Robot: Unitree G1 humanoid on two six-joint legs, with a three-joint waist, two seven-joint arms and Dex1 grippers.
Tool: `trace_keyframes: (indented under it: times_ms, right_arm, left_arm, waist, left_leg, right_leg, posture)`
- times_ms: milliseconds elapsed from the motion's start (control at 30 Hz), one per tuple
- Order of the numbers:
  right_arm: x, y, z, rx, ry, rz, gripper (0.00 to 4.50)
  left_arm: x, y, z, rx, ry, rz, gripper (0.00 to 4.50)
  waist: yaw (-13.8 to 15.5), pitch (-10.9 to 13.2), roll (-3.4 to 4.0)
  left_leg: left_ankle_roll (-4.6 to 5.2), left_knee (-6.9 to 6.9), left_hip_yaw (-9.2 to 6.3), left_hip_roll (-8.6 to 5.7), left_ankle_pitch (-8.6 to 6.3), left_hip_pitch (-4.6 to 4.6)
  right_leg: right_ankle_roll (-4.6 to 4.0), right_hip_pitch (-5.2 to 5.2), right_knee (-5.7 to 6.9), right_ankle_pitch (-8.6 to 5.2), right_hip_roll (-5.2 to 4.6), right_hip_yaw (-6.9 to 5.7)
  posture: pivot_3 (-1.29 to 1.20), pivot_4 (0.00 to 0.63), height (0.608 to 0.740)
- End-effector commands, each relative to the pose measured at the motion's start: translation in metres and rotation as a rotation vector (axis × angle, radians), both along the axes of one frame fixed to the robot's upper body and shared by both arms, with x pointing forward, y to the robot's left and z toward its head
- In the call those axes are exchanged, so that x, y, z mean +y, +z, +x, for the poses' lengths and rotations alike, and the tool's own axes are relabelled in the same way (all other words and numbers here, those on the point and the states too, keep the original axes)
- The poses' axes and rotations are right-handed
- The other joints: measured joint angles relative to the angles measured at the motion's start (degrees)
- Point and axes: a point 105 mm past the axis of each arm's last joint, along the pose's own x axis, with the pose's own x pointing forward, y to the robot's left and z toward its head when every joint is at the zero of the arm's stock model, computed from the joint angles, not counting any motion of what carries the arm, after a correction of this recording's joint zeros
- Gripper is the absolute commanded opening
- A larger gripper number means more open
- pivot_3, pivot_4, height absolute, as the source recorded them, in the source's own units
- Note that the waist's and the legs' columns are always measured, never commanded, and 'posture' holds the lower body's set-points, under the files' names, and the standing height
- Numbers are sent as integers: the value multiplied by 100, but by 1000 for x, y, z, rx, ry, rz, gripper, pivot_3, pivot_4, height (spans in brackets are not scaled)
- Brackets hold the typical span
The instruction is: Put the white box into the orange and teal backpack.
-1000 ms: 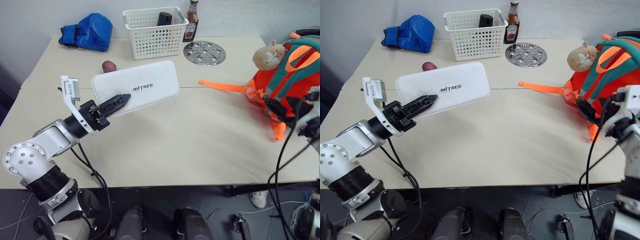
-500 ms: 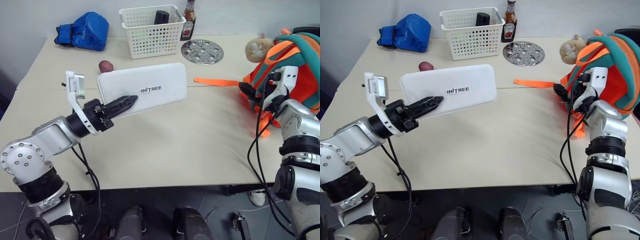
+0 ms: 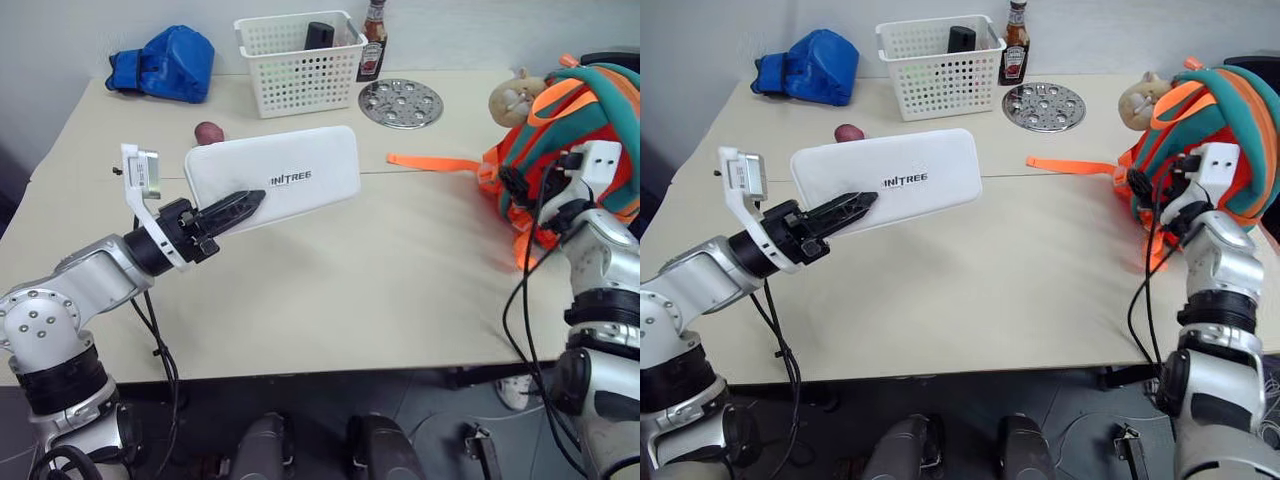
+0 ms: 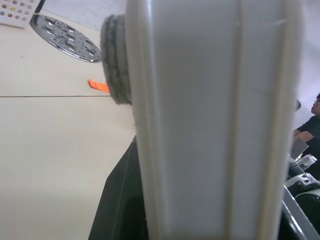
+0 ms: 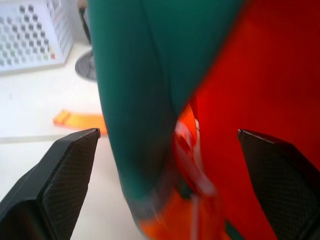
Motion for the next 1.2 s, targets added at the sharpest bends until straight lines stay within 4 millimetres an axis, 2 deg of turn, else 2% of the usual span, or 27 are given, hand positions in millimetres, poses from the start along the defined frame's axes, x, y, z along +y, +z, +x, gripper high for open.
trace_keyframes:
  times_ms: [33,133,200,267,433,600,733,800,900,1033,1200]
  right_arm:
    - [2,26,9,-99,-31,58,4475]
    - [5,30,15,-112,-38,68,4475]
    - [6,35,19,-132,-58,85,4102]
    - [8,36,21,-144,-60,89,3512]
    - [13,36,22,-153,-26,79,1690]
    - [22,39,20,-160,63,-1,44]
    - [69,52,3,-206,452,-111,17]
    - [93,57,-14,-205,655,-162,17]
    - [124,63,-54,-174,963,-232,17]
    - [145,74,-103,-124,1246,-245,17]
    - [157,94,-144,-86,1450,-225,17]
  left_arm:
    - [1,15,-4,-74,-13,-17,1334]
    - [1,16,-4,-77,-11,-16,1334]
    - [3,15,-5,-78,0,-12,1334]
    - [5,14,-6,-79,10,-11,1334]
    - [9,13,-5,-79,39,-16,1334]
    - [13,11,-2,-85,65,16,1334]
    - [17,8,2,-140,93,123,1334]
    - [19,10,3,-160,78,138,1334]
    - [21,16,3,-202,47,158,1334]
    - [25,27,5,-244,22,167,1334]
    - [33,43,5,-304,4,162,1334]
  waist:
    - [0,0,1]
    - [9,0,1]
    - [16,1,1]
    - [12,1,1]
    - [9,1,2]
    - [0,1,2]
    - [-22,5,9]
    - [-10,5,9]
    - [10,5,9]
    - [5,6,9]
    - [8,7,7]
  left_leg:
    - [-1,0,1,1,-1,0]
    - [-1,-7,-3,0,-1,-1]
    - [-1,-11,-5,-1,-1,-2]
    - [0,-8,-4,-2,-1,-2]
    - [4,-2,-3,-2,2,-3]
    - [4,-3,-3,-1,2,-2]
    - [2,-10,2,0,3,-1]
    - [1,-17,4,2,3,0]
    - [-3,-32,0,2,3,-1]
    - [-8,-51,2,-2,6,-7]
    - [-11,-56,5,-1,8,-5]
  right_leg:
    - [0,-2,1,0,1,0]
    - [0,-4,0,0,1,-2]
    - [0,-4,-1,0,0,-4]
    - [0,-3,-3,0,-2,-3]
    - [0,1,-5,0,-2,-1]
    - [0,1,-4,0,-2,-1]
    - [0,-4,-3,0,2,0]
    - [0,-7,-1,0,3,1]
    - [0,-14,11,0,1,0]
    - [0,-35,31,0,-4,-1]
    - [0,-42,26,0,-5,-1]
  posture:
    - [0,150,740]
    - [0,150,740]
    - [0,150,740]
    - [0,150,740]
    - [0,150,740]
    - [0,150,740]
    - [0,150,740]
    - [0,150,740]
    - [0,150,740]
    - [0,150,740]
    - [0,150,740]
